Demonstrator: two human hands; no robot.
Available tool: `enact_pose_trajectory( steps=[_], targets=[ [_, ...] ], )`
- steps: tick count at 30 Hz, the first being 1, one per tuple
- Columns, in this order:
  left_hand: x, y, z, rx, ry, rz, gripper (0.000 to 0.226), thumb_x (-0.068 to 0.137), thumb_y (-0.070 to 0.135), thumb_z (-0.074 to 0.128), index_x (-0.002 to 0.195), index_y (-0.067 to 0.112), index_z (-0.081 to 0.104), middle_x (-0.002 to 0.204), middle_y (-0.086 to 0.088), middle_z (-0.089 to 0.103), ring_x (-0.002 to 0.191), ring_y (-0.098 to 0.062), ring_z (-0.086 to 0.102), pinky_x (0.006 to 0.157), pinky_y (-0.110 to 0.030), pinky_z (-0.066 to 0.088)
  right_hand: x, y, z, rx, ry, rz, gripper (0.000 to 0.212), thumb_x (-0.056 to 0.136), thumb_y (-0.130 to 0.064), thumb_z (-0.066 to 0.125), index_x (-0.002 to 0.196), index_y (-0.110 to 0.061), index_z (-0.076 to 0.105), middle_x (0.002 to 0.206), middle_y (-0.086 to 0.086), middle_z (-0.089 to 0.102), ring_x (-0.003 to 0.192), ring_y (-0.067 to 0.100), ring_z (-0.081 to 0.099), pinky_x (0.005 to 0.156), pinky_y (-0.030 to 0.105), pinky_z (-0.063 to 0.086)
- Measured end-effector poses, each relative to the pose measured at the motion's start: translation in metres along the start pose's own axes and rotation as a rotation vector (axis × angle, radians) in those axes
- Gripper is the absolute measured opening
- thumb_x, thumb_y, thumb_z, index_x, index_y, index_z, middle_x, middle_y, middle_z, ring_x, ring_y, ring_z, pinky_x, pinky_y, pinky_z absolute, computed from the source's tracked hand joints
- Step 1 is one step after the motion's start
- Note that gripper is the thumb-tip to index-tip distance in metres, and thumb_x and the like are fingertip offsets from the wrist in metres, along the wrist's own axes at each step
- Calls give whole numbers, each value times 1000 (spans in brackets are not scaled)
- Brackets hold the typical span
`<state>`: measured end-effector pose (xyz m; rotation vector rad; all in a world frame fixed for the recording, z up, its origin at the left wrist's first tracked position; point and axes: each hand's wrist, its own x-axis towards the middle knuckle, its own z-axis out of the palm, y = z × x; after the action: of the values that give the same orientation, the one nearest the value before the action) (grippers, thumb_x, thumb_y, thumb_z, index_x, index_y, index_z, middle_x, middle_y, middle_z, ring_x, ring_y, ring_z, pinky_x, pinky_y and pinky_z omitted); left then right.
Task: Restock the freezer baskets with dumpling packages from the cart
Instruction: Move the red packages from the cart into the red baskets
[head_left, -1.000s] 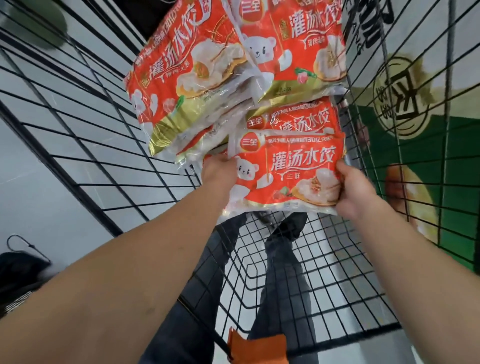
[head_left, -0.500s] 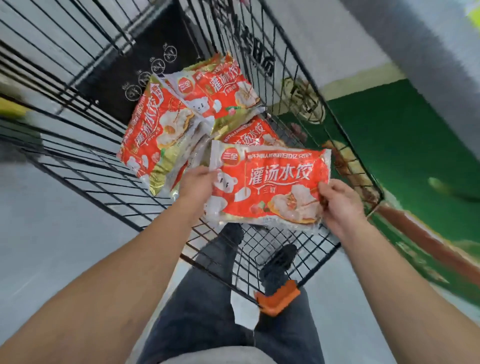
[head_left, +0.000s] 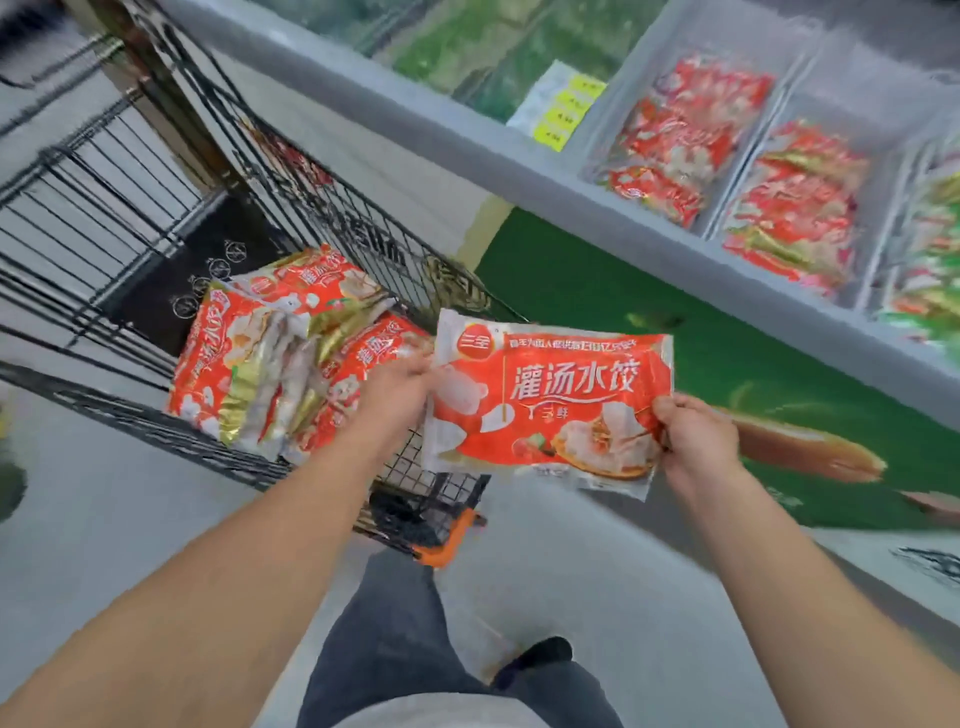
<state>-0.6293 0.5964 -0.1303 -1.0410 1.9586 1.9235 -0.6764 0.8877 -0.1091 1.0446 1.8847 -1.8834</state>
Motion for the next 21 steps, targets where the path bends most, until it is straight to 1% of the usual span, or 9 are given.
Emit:
enact_pose_trajectory(
  steps=[2, 5, 7, 9, 12, 14, 16, 18, 21],
  targets=[
    [-31, 14, 35, 59, -23, 81, 26, 89, 12, 68, 65, 19, 72, 83, -7, 75, 87, -31, 72, 74, -47, 60, -16, -7, -53, 45, 19, -50, 24, 95, -1, 55, 75, -14, 59, 78, 5, 68, 69, 18, 63, 66, 31, 51],
    [-69, 39, 84, 75, -55, 174, 18, 90, 13, 68, 72, 14, 69, 83, -9, 76, 84, -32, 73, 75, -48, 61, -36, -22, -116, 110, 49, -105, 24, 95, -2, 55, 75, -14, 59, 80, 7, 67, 70, 19, 62, 64, 32, 51],
    [-90, 51, 112, 99, -77, 218, 14, 90, 18, 69, 77, 14, 71, 87, -8, 77, 87, -29, 73, 81, -51, 60, -53, -35, -154, 129, 75, -137, 23, 97, -5, 55, 76, -14, 59, 81, 5, 69, 71, 17, 64, 63, 32, 51],
    [-112, 65, 142, 145, -127, 302, 15, 86, 27, 71, 77, 16, 75, 88, -5, 77, 90, -28, 73, 83, -55, 59, -68, -47, -195, 150, 116, -175, 21, 97, -8, 57, 77, -15, 61, 87, 5, 71, 75, 18, 65, 66, 34, 52],
    [-130, 81, 174, 197, -161, 390, 15, 85, 31, 68, 75, 25, 77, 86, -6, 77, 87, -31, 73, 74, -57, 60, -82, -62, -233, 175, 153, -226, 19, 97, -11, 59, 79, -16, 63, 91, 7, 73, 78, 21, 65, 75, 40, 52],
    [-138, 92, 195, 211, -165, 432, 17, 88, 28, 65, 75, 25, 76, 86, -12, 75, 87, -37, 72, 71, -60, 59, -88, -72, -254, 204, 172, -255, 19, 97, -11, 59, 79, -16, 63, 90, 7, 73, 74, 20, 66, 69, 37, 52],
    [-143, 106, 219, 195, -179, 452, 17, 88, 25, 65, 74, 26, 76, 85, -9, 76, 87, -35, 73, 73, -58, 60, -92, -85, -274, 263, 177, -289, 17, 97, -10, 59, 81, -15, 64, 88, 7, 73, 72, 21, 66, 60, 33, 50],
    [-142, 118, 236, 174, -188, 442, 19, 89, 23, 67, 73, 26, 76, 84, -4, 77, 87, -31, 73, 75, -53, 61, -90, -96, -286, 301, 186, -317, 15, 96, -8, 59, 83, -13, 65, 91, 8, 73, 76, 23, 68, 60, 33, 51],
    [-134, 131, 259, 192, -213, 445, 15, 85, 28, 71, 72, 28, 76, 86, -6, 77, 90, -33, 72, 76, -54, 60, -76, -106, -299, 329, 194, -313, 11, 96, -8, 60, 87, -11, 66, 94, 8, 75, 82, 23, 70, 65, 34, 53]
  ],
)
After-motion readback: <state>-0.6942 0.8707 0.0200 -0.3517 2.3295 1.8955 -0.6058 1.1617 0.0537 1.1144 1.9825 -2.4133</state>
